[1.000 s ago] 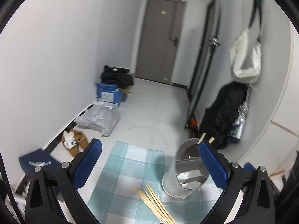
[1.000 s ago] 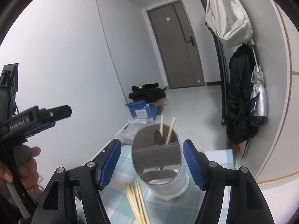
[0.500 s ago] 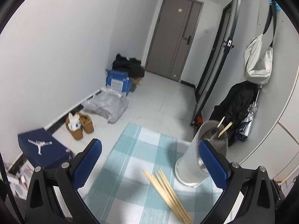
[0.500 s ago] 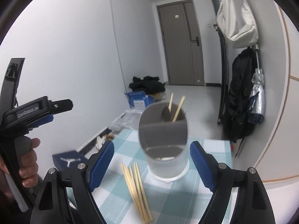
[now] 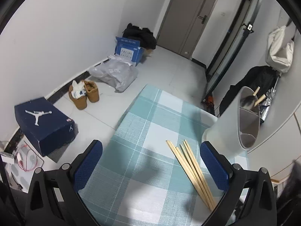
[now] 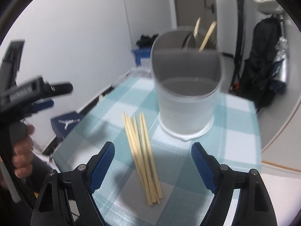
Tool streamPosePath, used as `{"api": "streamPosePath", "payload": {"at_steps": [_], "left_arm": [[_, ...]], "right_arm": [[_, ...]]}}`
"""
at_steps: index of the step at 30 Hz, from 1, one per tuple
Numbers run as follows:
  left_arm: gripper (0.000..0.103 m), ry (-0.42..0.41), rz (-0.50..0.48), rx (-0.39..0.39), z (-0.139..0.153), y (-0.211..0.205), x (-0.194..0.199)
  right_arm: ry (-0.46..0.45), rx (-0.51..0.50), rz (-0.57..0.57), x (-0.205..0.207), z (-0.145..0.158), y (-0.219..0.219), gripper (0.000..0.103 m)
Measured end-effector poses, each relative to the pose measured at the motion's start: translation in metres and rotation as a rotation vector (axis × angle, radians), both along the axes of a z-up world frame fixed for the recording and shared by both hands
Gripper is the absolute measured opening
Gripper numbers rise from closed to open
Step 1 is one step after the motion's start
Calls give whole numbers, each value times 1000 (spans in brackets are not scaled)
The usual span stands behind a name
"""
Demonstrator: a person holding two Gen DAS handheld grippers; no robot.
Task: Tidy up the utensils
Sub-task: 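Lower the right gripper onto the remaining chopsticks and close on one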
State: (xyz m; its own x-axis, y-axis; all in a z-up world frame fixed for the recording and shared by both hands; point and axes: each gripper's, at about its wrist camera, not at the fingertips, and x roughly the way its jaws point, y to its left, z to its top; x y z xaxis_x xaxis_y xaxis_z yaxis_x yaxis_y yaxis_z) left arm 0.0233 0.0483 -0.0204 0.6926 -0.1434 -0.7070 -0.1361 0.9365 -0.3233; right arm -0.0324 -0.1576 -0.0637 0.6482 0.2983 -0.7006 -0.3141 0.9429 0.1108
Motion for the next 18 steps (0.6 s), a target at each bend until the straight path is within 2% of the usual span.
{"api": "streamPosePath", "payload": {"at_steps": [6, 9, 13, 15, 17, 18], "left_arm": [[102, 61, 29, -102, -11, 16, 8], [102, 88, 54, -153, -15, 27, 9], [102, 120, 85, -164, -21, 36, 14], [102, 132, 93, -175, -24, 39, 16], [102, 156, 114, -195, -26, 43, 18], [102, 161, 119, -209, -27, 45, 18]], "right_arm": [[143, -84, 15, 28, -39, 21, 80], [178, -140, 37, 32, -53, 33, 75], [207, -223, 14, 28, -62, 46, 70], [246, -197, -13, 23, -61, 50, 70], [263, -200, -20, 17, -61, 57, 61], [270, -181, -20, 12, -59, 61, 60]]}}
